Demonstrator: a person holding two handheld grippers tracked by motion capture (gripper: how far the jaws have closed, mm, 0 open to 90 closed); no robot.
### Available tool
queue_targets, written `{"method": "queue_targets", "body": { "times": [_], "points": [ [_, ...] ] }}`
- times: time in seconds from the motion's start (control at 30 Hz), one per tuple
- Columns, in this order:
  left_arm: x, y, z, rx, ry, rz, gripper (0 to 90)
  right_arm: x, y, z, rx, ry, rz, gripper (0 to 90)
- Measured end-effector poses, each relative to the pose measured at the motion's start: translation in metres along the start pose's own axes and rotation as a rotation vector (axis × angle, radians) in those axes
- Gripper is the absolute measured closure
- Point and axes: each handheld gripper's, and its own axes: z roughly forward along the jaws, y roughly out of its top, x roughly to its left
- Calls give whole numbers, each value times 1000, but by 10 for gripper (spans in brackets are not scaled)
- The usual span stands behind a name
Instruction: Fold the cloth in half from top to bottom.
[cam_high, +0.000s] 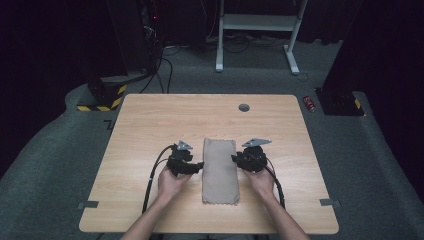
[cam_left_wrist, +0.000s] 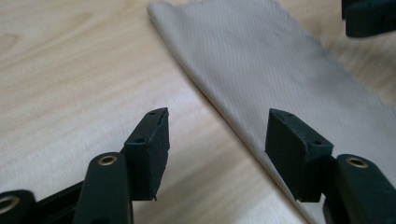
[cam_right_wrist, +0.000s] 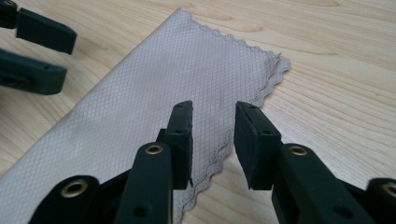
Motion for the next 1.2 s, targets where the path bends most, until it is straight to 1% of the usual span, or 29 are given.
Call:
{"method": "queue_targets", "body": {
  "times": [0.07, 0.1, 0.13, 0.23, 0.3, 0.33, 0.4, 0.43, 0.47, 0.5, 0.53, 0.57, 0.6, 0.67, 0.7, 0.73, 0.83, 0.9, 0.93, 0.97, 1.0, 1.03, 1.07, 1.13, 1.2],
  "points": [
    [3, 5, 3, 6, 12, 11, 402, -1, 2, 1, -7, 8, 6, 652],
    [5, 7, 4, -3, 11, 9, 402, -1, 2, 1, -16, 5, 14, 645],
    [7, 9, 5, -1, 7, 6, 401, -1, 3, 1, -24, 2, 7, 639],
    [11, 16, 9, -7, 1, -10, 398, -2, 4, 2, -25, 1, 18, 611],
    [13, 17, 11, -36, -1, -28, 406, -3, 6, 3, -30, -5, 16, 613],
    [15, 17, 12, -39, 0, -34, 407, -3, 7, 3, -27, -7, 22, 616],
    [19, 17, 15, -37, -8, -60, 413, -5, 9, 3, -26, -10, 34, 625],
    [20, 17, 16, -36, -5, -73, 414, -6, 11, 4, -27, -15, 36, 626],
    [22, 18, 17, -29, -4, -75, 416, -6, 12, 4, -22, -19, 40, 626],
    [23, 21, 19, -9, 3, -71, 418, -7, 14, 5, -19, -22, 42, 632],
    [23, 23, 20, -1, 12, -56, 416, -8, 15, 6, -20, -23, 47, 634],
    [22, 26, 20, -11, 14, -55, 416, -10, 17, 7, -12, -19, 53, 634],
    [22, 28, 19, -35, 17, -54, 418, -10, 18, 7, -10, -17, 62, 634],
    [23, 34, 21, -17, 23, -47, 417, -11, 21, 8, -14, -22, 61, 634],
    [23, 37, 23, -16, 29, -47, 410, -12, 23, 8, -16, -22, 63, 631],
    [24, 39, 23, -26, 30, -47, 411, -13, 24, 9, -18, -24, 67, 632],
    [24, 46, 28, -25, 25, -52, 410, -16, 25, 11, -31, -37, 77, 633],
    [23, 49, 32, -38, 34, -50, 411, -19, 24, 14, -26, -33, 101, 635],
    [23, 50, 35, -28, 38, -55, 414, -20, 24, 16, -24, -39, 111, 640],
    [24, 51, 38, -15, 43, -56, 413, -21, 23, 17, -24, -45, 112, 645],
    [24, 51, 42, -7, 60, -58, 413, -21, 24, 18, -24, -49, 109, 650],
    [25, 52, 44, -7, 70, -60, 415, -22, 24, 21, -18, -59, 107, 654],
    [26, 53, 45, -10, 72, -72, 417, -22, 25, 23, -13, -67, 108, 657],
    [28, 54, 47, -20, 78, -84, 422, -23, 27, 28, -5, -79, 105, 662],
    [28, 55, 49, -20, 81, -86, 429, -24, 29, 32, 2, -88, 115, 663]
  ]
}}
